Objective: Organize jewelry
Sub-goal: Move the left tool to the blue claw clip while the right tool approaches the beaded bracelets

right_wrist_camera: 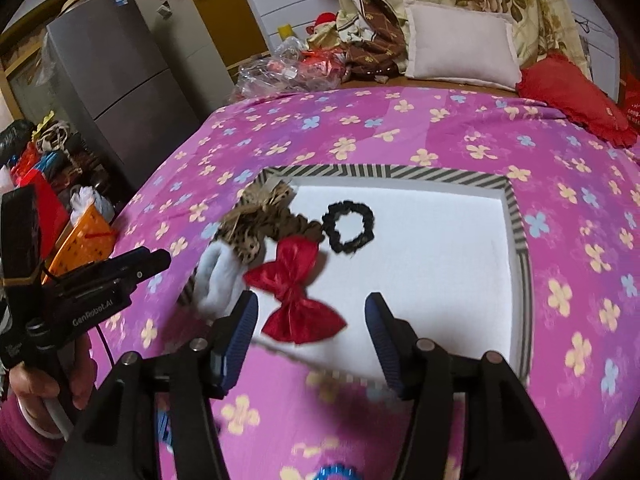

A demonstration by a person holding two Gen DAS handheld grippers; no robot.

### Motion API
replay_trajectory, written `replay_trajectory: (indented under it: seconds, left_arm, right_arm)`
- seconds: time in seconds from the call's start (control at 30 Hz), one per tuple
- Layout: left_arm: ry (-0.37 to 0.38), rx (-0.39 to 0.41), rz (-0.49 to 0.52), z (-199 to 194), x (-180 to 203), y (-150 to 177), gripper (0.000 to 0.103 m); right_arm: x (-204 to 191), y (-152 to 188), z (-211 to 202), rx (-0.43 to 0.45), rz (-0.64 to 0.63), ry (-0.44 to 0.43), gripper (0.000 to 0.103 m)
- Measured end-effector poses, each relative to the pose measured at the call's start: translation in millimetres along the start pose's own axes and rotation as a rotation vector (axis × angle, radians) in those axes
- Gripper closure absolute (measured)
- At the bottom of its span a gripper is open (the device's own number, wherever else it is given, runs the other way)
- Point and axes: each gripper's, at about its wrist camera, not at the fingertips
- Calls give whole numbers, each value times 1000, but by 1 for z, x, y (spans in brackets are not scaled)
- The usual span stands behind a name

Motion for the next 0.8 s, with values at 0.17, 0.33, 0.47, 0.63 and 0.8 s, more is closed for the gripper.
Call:
replay_trajectory:
  seconds: [0.17, 0.33, 0.47, 0.63, 0.8]
  left_arm:
    - [-15, 16, 28, -19, 4, 20, 72]
    - [-17, 25, 61, -35, 9, 38, 72]
    - [15, -1, 56, -42, 11, 51, 72]
    - [63, -51, 12, -43, 10, 65, 72]
    - [143, -134, -63, -41, 1, 73, 71]
  right_arm:
    - [-3, 26, -16, -10, -15, 8, 40]
    - [-3, 46, -32, -7, -14, 11, 36]
    - [-2, 59, -39, -15, -16, 10, 32]
    - [-3, 74, -45, -32, -26, 6, 28]
    - [-5, 84, -49, -48, -42, -2, 25]
Point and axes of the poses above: each gripper's, at about its wrist camera, not at the fingertips, and z roughly the way its jaws point, x to its right, y to its underside, and after that the axes turned 1 degree about -z, right-handed
